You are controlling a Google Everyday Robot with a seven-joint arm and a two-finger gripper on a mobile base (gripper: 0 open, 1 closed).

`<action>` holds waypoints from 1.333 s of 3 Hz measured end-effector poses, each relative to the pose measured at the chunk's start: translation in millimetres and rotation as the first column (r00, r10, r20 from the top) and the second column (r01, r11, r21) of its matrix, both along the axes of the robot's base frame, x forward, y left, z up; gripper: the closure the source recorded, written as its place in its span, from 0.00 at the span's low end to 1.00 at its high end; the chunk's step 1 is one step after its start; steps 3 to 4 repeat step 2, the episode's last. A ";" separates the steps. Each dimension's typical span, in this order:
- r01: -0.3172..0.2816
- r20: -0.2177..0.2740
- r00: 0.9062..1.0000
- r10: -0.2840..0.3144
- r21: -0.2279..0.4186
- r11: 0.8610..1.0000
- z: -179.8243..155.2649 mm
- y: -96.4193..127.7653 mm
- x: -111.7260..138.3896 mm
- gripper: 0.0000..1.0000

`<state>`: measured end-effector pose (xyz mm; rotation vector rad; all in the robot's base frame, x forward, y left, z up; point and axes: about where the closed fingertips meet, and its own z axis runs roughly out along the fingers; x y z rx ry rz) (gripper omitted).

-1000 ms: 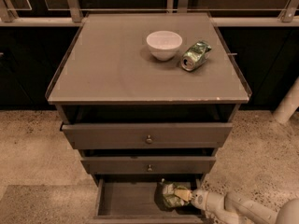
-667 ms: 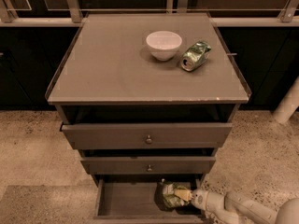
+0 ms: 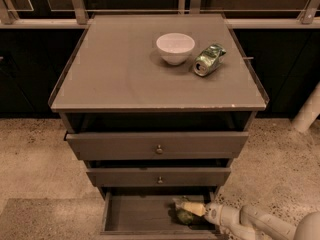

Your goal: Place green jalapeno chip bag into bottom drawer

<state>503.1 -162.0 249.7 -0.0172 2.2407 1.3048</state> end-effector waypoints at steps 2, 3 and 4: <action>0.000 0.000 1.000 0.000 0.000 1.000 0.0 0.1 0.0 0.00; 0.000 0.000 1.000 0.000 0.000 1.000 0.0 0.1 0.0 0.00; 0.000 0.000 1.000 0.000 0.000 1.000 0.0 0.1 0.0 0.00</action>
Offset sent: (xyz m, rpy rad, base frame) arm 0.0000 0.0000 0.0000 0.0000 0.0000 0.0000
